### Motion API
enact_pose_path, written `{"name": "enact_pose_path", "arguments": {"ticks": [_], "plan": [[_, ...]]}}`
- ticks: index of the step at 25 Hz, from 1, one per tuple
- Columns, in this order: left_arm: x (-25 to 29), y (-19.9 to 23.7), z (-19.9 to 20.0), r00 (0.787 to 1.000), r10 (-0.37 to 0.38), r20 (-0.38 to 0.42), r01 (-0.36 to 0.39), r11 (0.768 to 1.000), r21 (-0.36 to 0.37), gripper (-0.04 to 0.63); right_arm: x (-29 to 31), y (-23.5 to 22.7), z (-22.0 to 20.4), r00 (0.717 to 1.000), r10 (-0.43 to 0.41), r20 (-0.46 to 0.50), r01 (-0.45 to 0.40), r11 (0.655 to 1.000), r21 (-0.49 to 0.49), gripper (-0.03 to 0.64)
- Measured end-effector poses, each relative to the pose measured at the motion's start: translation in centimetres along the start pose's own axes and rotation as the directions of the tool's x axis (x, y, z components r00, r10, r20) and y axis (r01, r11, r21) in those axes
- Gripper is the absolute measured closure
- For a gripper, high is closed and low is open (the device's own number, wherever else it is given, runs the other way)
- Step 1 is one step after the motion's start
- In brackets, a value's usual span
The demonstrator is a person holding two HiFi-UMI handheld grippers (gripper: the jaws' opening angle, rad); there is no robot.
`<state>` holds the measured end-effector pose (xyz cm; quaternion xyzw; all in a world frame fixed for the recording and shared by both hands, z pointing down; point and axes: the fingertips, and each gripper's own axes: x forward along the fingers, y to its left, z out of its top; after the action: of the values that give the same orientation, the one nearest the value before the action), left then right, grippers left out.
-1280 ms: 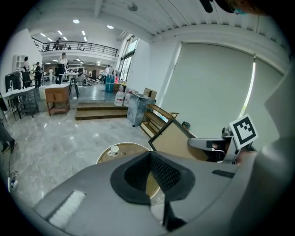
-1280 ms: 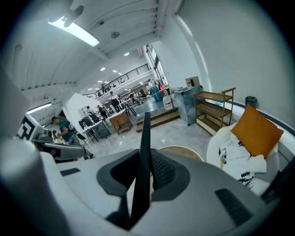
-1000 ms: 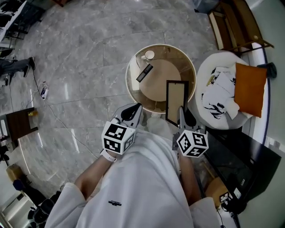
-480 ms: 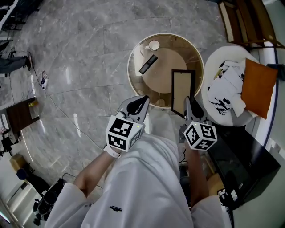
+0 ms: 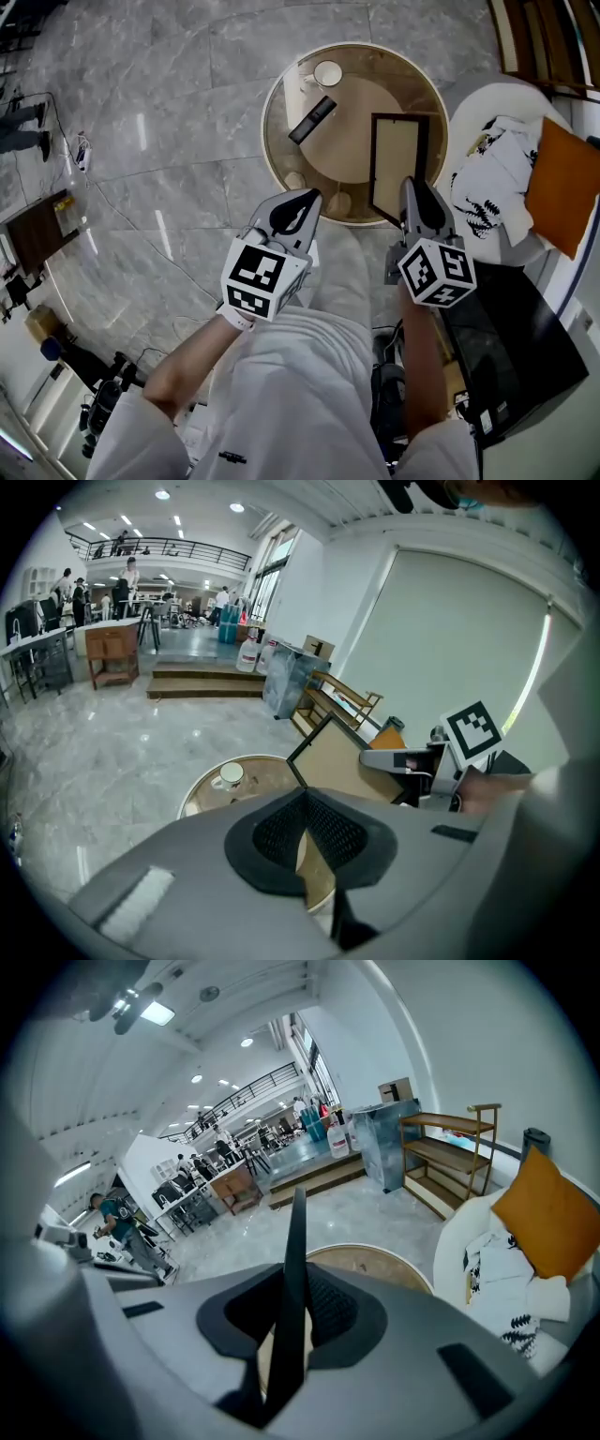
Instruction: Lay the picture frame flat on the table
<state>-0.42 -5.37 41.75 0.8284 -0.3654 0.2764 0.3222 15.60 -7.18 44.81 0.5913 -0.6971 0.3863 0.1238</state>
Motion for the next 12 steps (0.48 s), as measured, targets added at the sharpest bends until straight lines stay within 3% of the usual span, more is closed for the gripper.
{"name": "enact_pose_path", "arguments": {"ticks": [12], "plan": [[8.0,4.0,-3.1,0.999,0.044,-0.007,-0.044,0.998,-0.053,0.591,9.5,-3.8,-3.5,0.999,0.022,-0.026,-0.022,1.0,0.018,0.554]]}}
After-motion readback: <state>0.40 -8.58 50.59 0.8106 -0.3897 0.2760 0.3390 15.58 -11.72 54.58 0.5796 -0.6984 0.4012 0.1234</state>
